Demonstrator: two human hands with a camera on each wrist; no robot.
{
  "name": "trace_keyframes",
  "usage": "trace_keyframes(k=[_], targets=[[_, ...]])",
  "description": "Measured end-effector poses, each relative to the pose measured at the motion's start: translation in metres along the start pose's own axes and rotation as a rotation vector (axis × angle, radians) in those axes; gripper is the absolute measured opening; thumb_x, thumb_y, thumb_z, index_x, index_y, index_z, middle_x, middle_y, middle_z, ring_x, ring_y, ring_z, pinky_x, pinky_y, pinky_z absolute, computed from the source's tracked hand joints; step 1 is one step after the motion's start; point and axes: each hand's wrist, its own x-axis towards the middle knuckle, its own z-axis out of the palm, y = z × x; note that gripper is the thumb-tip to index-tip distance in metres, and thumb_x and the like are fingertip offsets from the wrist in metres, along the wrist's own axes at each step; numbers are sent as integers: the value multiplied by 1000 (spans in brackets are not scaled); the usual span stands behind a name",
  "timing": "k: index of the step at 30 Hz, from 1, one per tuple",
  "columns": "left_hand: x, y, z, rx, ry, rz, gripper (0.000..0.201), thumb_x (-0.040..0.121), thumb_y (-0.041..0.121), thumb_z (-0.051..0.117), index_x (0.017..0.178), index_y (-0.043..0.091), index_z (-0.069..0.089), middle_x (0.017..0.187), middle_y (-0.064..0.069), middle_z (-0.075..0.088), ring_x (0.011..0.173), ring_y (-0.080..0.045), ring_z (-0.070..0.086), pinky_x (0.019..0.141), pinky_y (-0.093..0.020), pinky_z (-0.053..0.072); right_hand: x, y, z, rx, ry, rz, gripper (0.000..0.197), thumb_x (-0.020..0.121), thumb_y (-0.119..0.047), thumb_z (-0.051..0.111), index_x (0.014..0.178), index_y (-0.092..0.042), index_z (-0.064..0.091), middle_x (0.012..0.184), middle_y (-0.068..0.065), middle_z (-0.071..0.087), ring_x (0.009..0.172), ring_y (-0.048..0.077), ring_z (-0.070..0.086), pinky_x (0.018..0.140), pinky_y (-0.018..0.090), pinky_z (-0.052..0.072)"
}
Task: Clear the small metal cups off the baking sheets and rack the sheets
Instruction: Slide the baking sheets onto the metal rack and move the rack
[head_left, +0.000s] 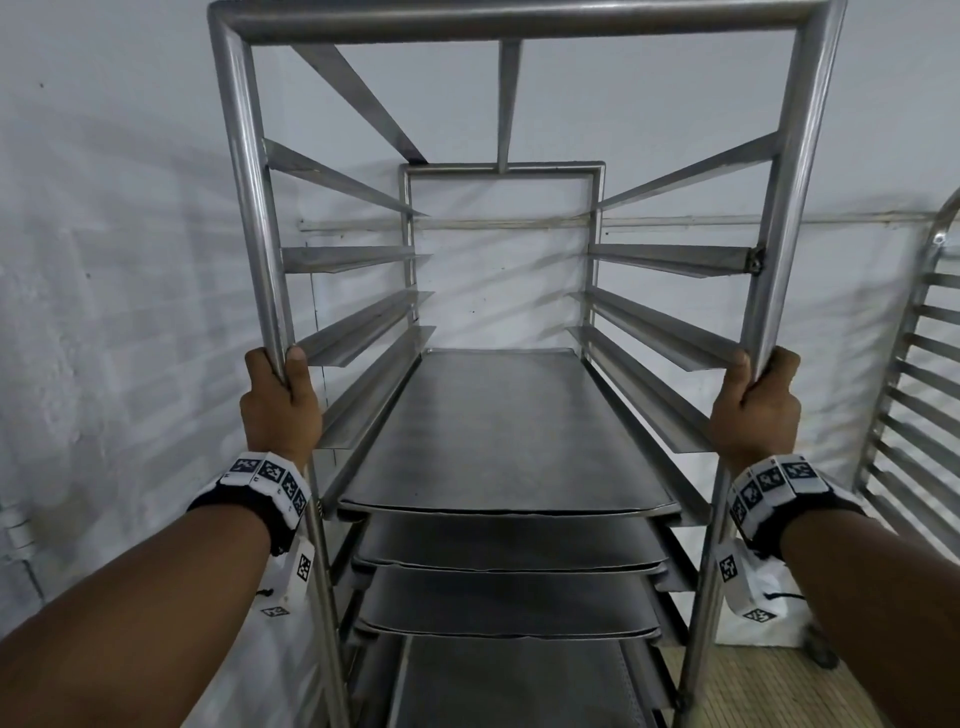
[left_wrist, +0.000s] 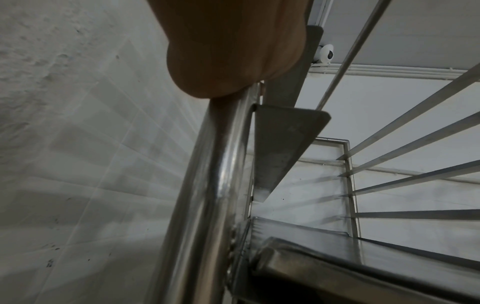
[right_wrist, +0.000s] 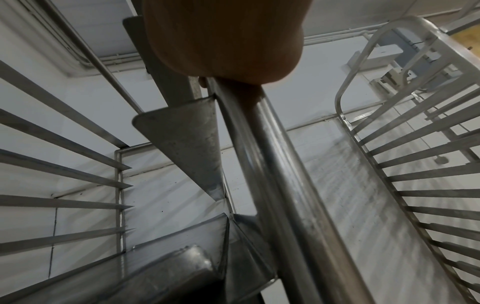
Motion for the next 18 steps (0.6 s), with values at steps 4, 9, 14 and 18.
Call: trace_keyframes(k=[4,9,14,18], targets=[[7,-6,-3,32,-91,-42,47,104,60,34,113,14,38,73,-8,58,67,-38,60,64,-45,48,3,-2,-4,-8,-76,25,36,104,-43,35,116,-8,36,74,18,54,73,48,56,62,41,37],[14,3,-20,139,-294,-134,53,99,70,31,111,19,37,85,-16,64,79,-39,64,74,-47,50,6,-10,-22,-98,-289,95,41,102,-54,30,112,-14,31,81,21,56,78,43,56,70,44,42],[24,33,-41,313,-425,-281,54,98,62,41,116,13,52,103,-16,64,94,-39,63,86,-49,57,19,-33,-52,-307,-493,195,49,98,-61,34,113,-15,39,104,24,62,89,41,58,77,41,41],[23,53,-53,451,-555,-243,47,92,40,57,115,0,62,108,-21,70,92,-38,68,77,-41,59,19,-57,-70,-456,-565,174,50,94,-45,52,127,-8,50,122,22,61,105,40,59,84,38,44]])
